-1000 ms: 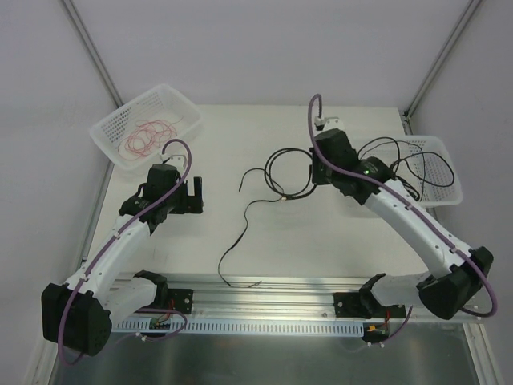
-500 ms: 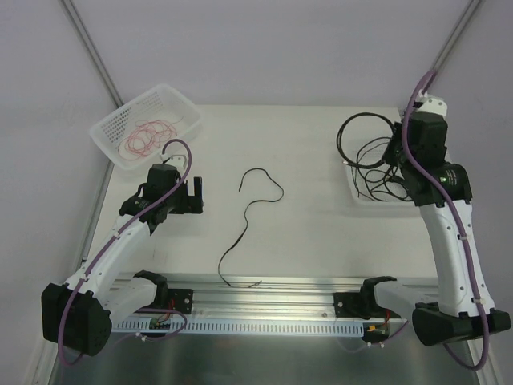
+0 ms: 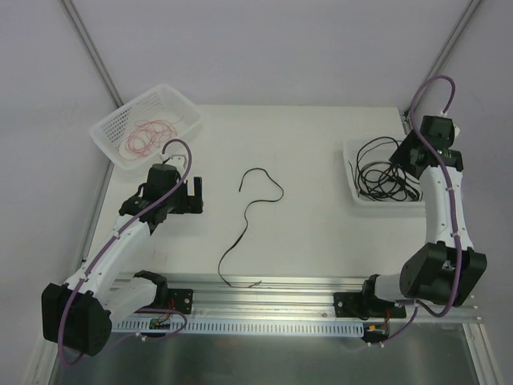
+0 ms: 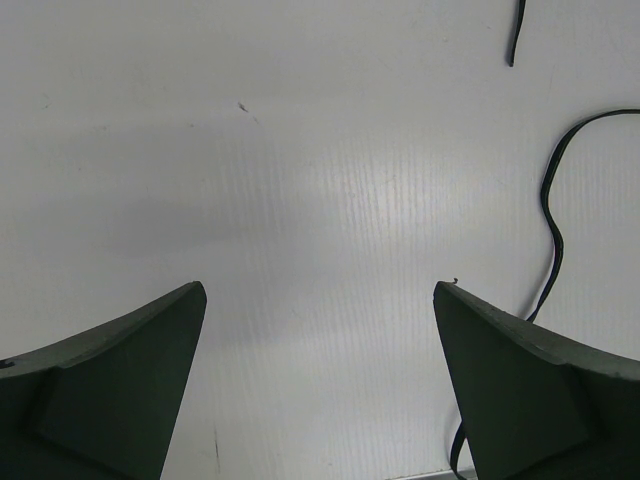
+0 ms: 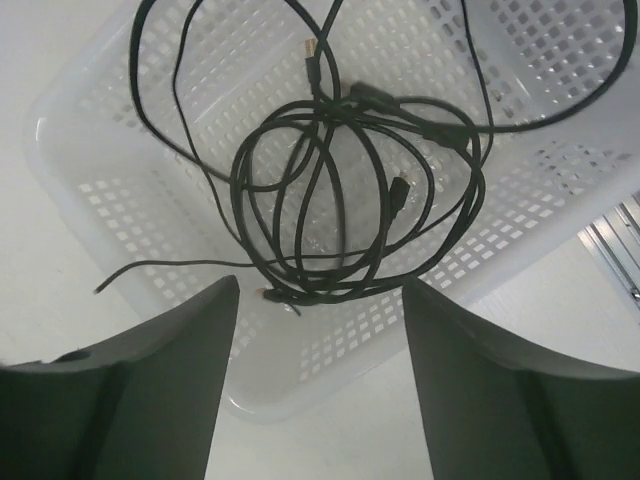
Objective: Untangle the cables
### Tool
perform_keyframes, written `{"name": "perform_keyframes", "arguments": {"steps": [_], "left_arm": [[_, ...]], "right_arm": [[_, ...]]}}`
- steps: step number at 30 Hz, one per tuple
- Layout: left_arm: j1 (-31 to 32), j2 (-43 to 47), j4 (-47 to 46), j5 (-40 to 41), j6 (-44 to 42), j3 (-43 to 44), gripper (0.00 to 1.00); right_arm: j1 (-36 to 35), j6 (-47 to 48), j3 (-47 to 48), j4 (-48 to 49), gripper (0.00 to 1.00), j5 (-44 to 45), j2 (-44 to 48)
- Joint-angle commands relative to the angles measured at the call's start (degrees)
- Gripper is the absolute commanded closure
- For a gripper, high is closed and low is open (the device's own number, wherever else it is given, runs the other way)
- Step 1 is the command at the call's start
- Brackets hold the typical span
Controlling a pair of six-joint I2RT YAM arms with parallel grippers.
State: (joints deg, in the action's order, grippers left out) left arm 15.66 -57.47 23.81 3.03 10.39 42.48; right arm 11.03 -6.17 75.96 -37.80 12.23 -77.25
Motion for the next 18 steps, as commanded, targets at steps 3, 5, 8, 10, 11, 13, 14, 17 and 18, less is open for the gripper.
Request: {"name": "perform_keyframes", "arguments": {"steps": [3,5,8,10,11,13,14,17,18], "left_arm": [[-0.28,0.26,-1.14,-1.27,-1.34,0.24,0.01],[-0.37,0.34,-1.14,-1.27,-1.34,0.24,0.01],[-0.37,-0.01,-1.14,-1.53,-1.34,0.32,0.01],[-0.37,-0.27,-1.05,-1.62,-1.43,0.41,0.01],[-0.37,-0.27,-1.14,-1.53,-1.52,0.50,0.01],[-0.37,-0.18,-1.14,-1.36,-1.43,0.50,0.01],[-0.28,-0.27,-1.05,-1.27,-1.34,0.50,0.01],[-0.37,-0.01,-1.14,-0.57,-0.99,0.41,0.01],[-0.37,-0.01,-1.14,0.30,-0.81,0.41,0.01]], "right_arm": [[-0.21,-2.88,0.95,1.59,0.19,-5.20,0.60],[-1.09,-1.83,0.85,1.50,0.16,-5.72,1.75],[-4.25,-0.25,0.59,0.89,0.13,-7.74,3.95],[-8.46,0.02,-0.81,1.15,0.13,-8.71,5.87],[-10.13,0.28,-1.34,1.33,0.13,-8.89,6.41],[-16.36,0.29,-3.35,2.11,0.13,-8.19,7.46],[-18.65,0.29,-4.24,2.47,0.13,-8.10,7.56],[-28.05,-1.99,-7.13,4.49,0.18,-7.05,6.51],[-33.12,-3.48,-7.67,5.54,0.19,-6.43,5.89]]}}
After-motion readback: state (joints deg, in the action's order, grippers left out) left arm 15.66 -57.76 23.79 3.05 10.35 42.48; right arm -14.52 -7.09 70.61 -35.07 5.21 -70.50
